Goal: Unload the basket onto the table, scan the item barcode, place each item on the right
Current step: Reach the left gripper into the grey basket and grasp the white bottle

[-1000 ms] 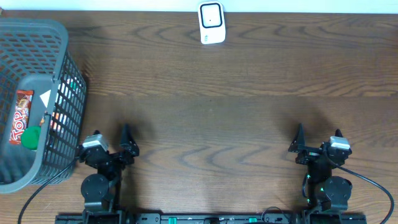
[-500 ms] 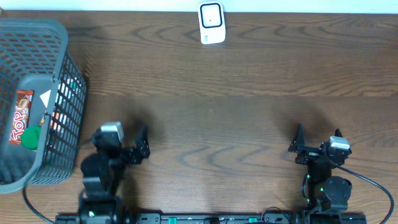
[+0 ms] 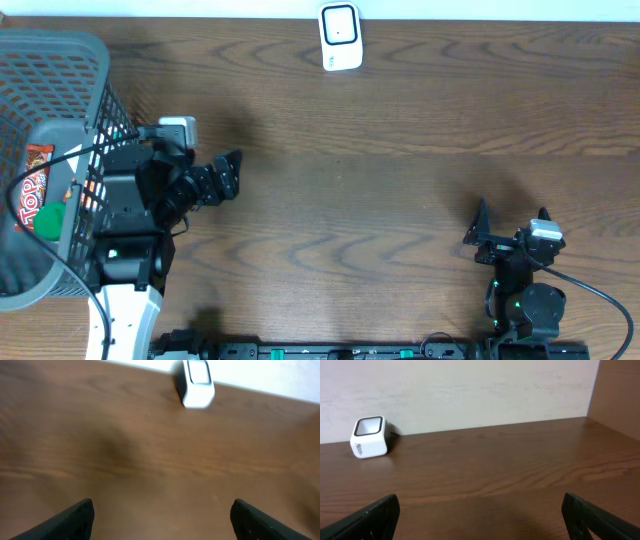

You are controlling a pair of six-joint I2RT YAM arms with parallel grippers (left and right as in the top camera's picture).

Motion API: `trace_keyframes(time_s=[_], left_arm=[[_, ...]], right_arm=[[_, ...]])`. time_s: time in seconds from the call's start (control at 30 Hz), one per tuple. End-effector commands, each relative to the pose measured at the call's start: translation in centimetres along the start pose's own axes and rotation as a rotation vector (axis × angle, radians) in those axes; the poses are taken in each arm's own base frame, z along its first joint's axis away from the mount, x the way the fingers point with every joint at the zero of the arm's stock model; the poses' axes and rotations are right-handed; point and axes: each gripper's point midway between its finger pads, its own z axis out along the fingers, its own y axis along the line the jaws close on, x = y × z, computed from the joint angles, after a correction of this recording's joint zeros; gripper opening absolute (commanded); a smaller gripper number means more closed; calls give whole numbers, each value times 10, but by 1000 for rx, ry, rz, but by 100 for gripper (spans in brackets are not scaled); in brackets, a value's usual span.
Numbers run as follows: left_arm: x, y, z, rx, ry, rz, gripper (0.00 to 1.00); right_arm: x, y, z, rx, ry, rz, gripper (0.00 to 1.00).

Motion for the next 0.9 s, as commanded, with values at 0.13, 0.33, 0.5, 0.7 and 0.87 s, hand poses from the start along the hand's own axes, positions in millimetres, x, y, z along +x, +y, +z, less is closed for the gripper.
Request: trace_keyframes(time_s=[0.13,0.33,0.5,0.7,0.87], left_arm=[[-41,-37,-31,115,-37,76,87],[-119,-32,-93,-84,-131,148,88],[-171,0,-140,-266,-197,63,88],[-177,104,-165,-501,-217,-363,88],[-125,188,-172,-657,-93,-683,87]], right_arm=[[0,2,0,-8,0,-13,99],[0,2,0,-8,0,-13,99],[0,2,0,-8,0,-13,99],[0,2,0,-8,0,-13,99],[0,2,0,-8,0,-13,99]])
